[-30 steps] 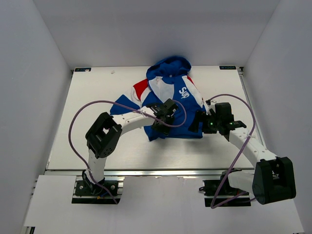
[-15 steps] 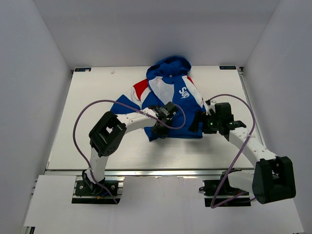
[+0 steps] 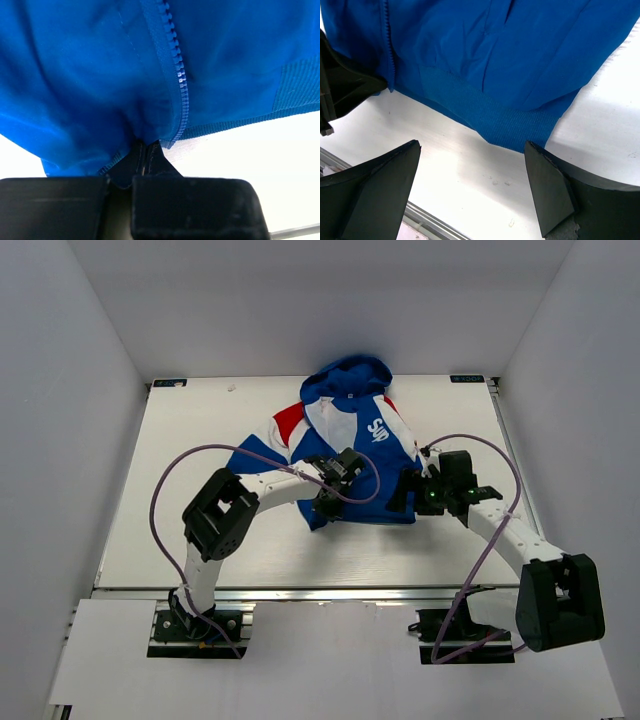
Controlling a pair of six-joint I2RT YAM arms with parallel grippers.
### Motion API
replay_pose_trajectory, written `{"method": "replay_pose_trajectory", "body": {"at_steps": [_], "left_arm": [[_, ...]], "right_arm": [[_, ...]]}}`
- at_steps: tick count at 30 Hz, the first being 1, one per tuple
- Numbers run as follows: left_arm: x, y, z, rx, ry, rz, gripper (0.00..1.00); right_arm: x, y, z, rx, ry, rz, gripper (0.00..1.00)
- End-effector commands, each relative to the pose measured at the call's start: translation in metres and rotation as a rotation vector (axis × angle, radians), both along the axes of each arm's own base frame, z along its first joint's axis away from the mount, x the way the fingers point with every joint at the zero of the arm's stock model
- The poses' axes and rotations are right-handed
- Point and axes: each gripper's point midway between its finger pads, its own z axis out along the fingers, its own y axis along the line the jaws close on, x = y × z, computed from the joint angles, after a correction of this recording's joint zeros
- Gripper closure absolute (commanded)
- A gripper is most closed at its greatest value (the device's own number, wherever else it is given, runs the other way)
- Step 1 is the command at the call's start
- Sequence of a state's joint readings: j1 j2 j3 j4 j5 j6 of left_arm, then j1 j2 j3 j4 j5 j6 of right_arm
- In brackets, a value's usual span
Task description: Zip up the jacket
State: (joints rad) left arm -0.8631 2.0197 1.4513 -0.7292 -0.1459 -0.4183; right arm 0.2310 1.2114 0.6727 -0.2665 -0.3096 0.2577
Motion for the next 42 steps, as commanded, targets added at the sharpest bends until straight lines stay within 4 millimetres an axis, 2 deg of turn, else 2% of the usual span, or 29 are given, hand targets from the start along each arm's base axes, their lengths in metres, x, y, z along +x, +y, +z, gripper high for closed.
{"method": "replay_pose_trajectory", "body": {"at_steps": [1,3,4,6,7,11,12,13,14,15,16,17,20,23,26,27,28,30,32,33,34,37,38,39,41,42], "left_arm": [[0.009,-0.005,0.02,-0.063,-0.041,0.005,1.0],[0.009,0.001,0.027,-0.08,-0.042,0.013,1.0],[0.009,0.002,0.039,-0.107,-0.055,0.015,1.0],[0.008,0.007,0.045,-0.153,-0.04,0.026,1.0],[0.008,0.009,0.056,-0.184,-0.05,0.029,1.0],[0.014,0.027,0.068,-0.252,-0.054,0.087,1.0],[0.015,0.032,0.069,-0.257,-0.058,0.1,1.0],[0.006,0.032,0.066,-0.284,-0.015,0.09,1.0],[0.01,0.035,0.07,-0.315,-0.021,0.099,1.0],[0.008,0.036,0.07,-0.332,-0.01,0.103,1.0],[0.002,0.038,0.066,-0.345,0.015,0.102,1.0],[0.004,0.039,0.067,-0.358,0.007,0.106,1.0],[-0.001,0.04,0.067,-0.369,0.012,0.101,0.99],[-0.004,0.045,0.063,-0.35,0.014,0.116,0.99],[-0.007,0.047,0.061,-0.357,0.018,0.12,0.98],[-0.008,0.046,0.063,-0.366,0.017,0.121,0.98],[-0.007,0.045,0.063,-0.377,0.013,0.117,0.98],[-0.009,0.039,0.063,-0.404,0.023,0.107,0.98],[-0.01,0.038,0.061,-0.412,0.036,0.104,0.98],[-0.01,0.035,0.061,-0.417,0.042,0.1,0.98],[-0.009,0.035,0.061,-0.421,0.041,0.1,0.98],[-0.011,0.033,0.059,-0.425,0.053,0.096,0.98],[-0.011,0.033,0.06,-0.427,0.05,0.095,0.98],[-0.011,0.033,0.06,-0.429,0.048,0.095,0.98],[-0.011,0.032,0.06,-0.44,0.048,0.093,0.98],[-0.012,0.031,0.06,-0.443,0.051,0.091,0.98]], "right_arm": [[0.001,-0.001,-0.007,-0.012,0.008,0.003,0.11],[0.002,-0.002,-0.011,-0.018,0.015,0.0,0.11],[0.002,-0.002,-0.014,-0.021,0.022,-0.001,0.11],[0.002,-0.002,-0.02,-0.027,0.034,-0.009,0.11],[0.003,-0.005,-0.026,-0.038,0.052,-0.021,0.11],[0.005,-0.013,-0.041,-0.079,0.088,-0.071,0.12],[0.005,-0.015,-0.046,-0.091,0.103,-0.089,0.18],[0.007,-0.021,-0.051,-0.123,0.106,-0.123,0.22],[0.008,-0.025,-0.054,-0.136,0.113,-0.143,0.29],[0.008,-0.028,-0.059,-0.148,0.129,-0.166,0.57],[0.01,-0.033,-0.061,-0.172,0.127,-0.193,0.66],[0.009,-0.034,-0.062,-0.177,0.133,-0.197,0.67],[0.01,-0.028,-0.059,-0.15,0.131,-0.175,0.64],[0.009,-0.026,-0.056,-0.135,0.126,-0.179,0.82],[0.009,-0.025,-0.05,-0.132,0.113,-0.151,0.73],[0.006,-0.012,-0.039,-0.073,0.091,-0.085,0.54],[0.005,-0.005,-0.032,-0.05,0.058,-0.019,0.46],[0.003,0.011,-0.015,-0.014,-0.017,0.064,0.36],[0.003,0.016,-0.006,-0.057,-0.055,0.085,0.34],[-0.003,0.028,-0.002,-0.088,-0.079,0.132,0.31],[0.001,0.029,0.003,-0.137,-0.108,0.132,0.3],[0.001,0.05,0.009,-0.174,-0.157,0.187,0.25],[0.002,0.054,0.009,-0.176,-0.156,0.196,0.24],[0.002,0.06,0.001,-0.191,-0.139,0.218,0.18],[0.007,0.067,0.001,-0.216,-0.143,0.233,0.17],[0.008,0.068,-0.01,-0.26,-0.131,0.25,0.16]]}}
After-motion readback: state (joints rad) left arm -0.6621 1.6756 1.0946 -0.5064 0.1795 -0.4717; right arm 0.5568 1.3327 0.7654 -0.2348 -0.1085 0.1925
